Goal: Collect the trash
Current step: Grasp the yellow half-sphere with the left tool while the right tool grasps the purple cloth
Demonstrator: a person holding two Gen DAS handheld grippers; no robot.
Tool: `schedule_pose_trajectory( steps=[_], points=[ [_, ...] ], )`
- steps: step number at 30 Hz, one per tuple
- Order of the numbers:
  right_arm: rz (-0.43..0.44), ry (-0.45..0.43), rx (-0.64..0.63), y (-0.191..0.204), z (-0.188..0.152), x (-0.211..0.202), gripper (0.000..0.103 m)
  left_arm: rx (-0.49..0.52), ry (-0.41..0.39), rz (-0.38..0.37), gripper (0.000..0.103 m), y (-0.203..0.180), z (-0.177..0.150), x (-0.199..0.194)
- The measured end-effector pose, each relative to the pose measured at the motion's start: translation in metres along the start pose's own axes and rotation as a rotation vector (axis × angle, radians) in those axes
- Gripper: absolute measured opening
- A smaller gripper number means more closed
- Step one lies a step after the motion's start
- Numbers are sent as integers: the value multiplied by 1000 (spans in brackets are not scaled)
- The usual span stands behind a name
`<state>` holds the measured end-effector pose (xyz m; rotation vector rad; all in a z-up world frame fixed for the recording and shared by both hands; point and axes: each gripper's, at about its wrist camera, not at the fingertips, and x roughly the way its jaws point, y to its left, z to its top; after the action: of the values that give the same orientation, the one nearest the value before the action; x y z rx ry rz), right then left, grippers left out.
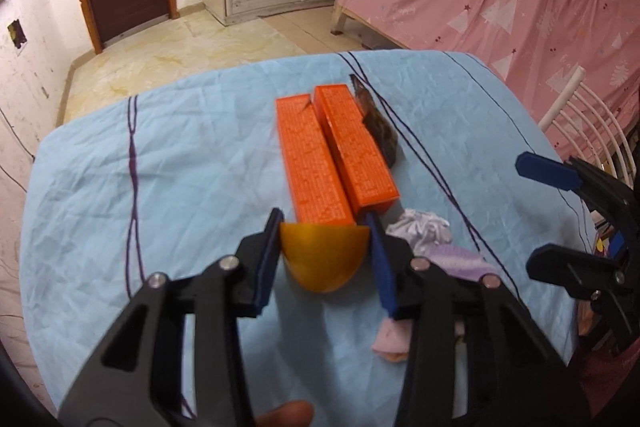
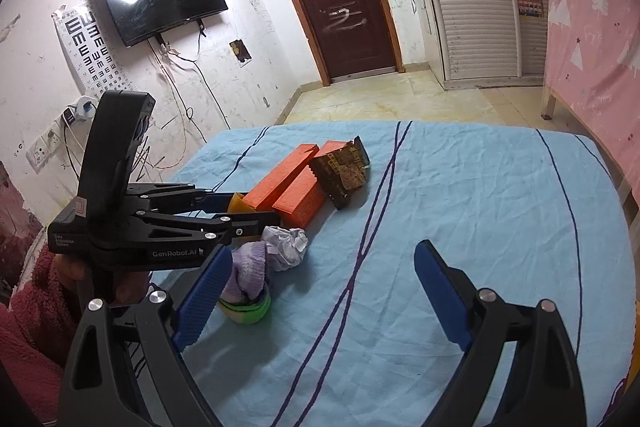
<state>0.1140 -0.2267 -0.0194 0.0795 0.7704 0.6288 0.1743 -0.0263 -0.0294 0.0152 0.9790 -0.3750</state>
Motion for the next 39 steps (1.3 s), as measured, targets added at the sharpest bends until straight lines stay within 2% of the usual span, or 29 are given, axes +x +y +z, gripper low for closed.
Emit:
schedule_pose_trajectory(
  steps=[7,13,18,23,25,27,29,32,39],
  points=[
    [51,16,-18,12,5,3,86,-47,-35,-9,40,12,-6,-24],
    [91,51,-60,34,1,13,87,-85,-60,20,40,26,-14,-42],
    [69,97,-93,48,-3,28,87,-116,-72,26,40,34,-19,-48],
    [2,138,-143,62,-6,41,87,-126,-87,31,40,40,-26,-55],
    [-30,142,-167,67,-8,45,74,-129,-91,34,40,40,-26,-56],
    [-50,152,-173,69,-9,49,39,-130,-93,36,40,42,-28,-57],
    [-69,161,-171,68,-11,51,26,-133,-93,36,40,42,-29,-58],
    [-82,140,-175,72,-12,47,22,-135,-97,44,40,42,-30,-62],
    [-71,95,-157,65,-13,26,22,-147,-114,55,40,39,-28,-70]
  ],
)
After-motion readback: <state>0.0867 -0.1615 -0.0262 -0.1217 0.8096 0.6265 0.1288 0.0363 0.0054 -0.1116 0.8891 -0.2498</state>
